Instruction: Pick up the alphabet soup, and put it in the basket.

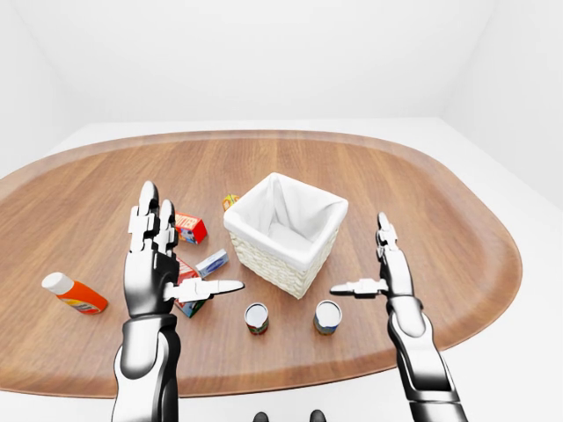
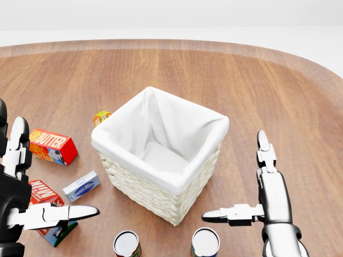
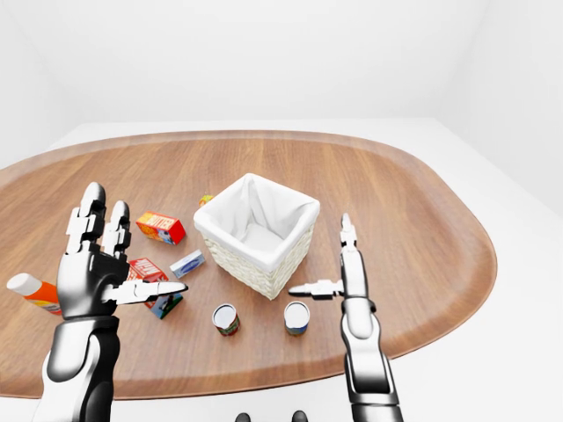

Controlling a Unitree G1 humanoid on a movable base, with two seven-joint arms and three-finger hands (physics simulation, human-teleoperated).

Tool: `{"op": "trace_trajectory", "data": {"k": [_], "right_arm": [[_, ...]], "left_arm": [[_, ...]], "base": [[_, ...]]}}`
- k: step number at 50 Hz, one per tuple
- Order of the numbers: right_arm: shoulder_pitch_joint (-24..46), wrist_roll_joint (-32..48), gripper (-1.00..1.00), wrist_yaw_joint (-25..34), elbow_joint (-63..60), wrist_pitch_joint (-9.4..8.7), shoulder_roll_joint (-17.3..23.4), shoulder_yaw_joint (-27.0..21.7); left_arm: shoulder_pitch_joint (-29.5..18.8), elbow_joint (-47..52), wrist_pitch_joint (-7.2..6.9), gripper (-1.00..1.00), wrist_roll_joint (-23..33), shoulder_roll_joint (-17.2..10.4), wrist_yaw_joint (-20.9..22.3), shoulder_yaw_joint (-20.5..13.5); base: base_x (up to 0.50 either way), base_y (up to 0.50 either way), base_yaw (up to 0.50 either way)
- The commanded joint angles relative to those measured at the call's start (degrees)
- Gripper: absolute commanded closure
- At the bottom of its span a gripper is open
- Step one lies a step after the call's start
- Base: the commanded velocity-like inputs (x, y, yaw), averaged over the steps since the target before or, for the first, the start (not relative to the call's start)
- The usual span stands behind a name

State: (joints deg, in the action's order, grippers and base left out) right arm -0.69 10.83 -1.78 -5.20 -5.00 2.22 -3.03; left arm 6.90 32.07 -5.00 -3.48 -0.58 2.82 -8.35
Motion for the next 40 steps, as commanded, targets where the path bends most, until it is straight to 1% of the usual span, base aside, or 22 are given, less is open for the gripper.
{"op": "trace_trajectory", "data": {"k": [1, 14, 20, 26, 40], "right_arm": [[0.7, 3.0, -1.0, -0.8, 4.6, 0.0, 0.3, 0.4], [0.7, 5.8, -1.0, -0.8, 7.6, 0.0, 0.8, 0.7], [-0.3, 7.5, -1.0, 1.5, 9.3, 0.0, 1.3, 1.4], [0.0, 8.8, -1.0, 2.4, 11.6, 0.0, 1.5, 1.4], [-1.1, 11.3, -1.0, 4.0, 12.6, 0.0, 1.4, 2.2]], "left_arm": [[0.1, 0.2, 0.0, -1.0, 0.0, 0.0, 0.0, 0.1], [0.1, 0.3, 0.0, -1.0, 0.0, 0.1, -0.1, 0.1], [0.1, -0.2, 0.0, -1.0, 0.3, 0.1, -0.2, 0.2], [0.0, -0.4, 0.0, -1.0, 0.3, 0.0, -0.1, 0.2], [0.4, -0.3, 0.0, -1.0, 0.4, 0.1, -0.1, 0.4]], "base": [[0.0, 0.0, 0.0], [0.0, 0.0, 0.0], [0.0, 0.0, 0.0], [0.0, 0.0, 0.0], [0.0, 0.0, 0.0]]}}
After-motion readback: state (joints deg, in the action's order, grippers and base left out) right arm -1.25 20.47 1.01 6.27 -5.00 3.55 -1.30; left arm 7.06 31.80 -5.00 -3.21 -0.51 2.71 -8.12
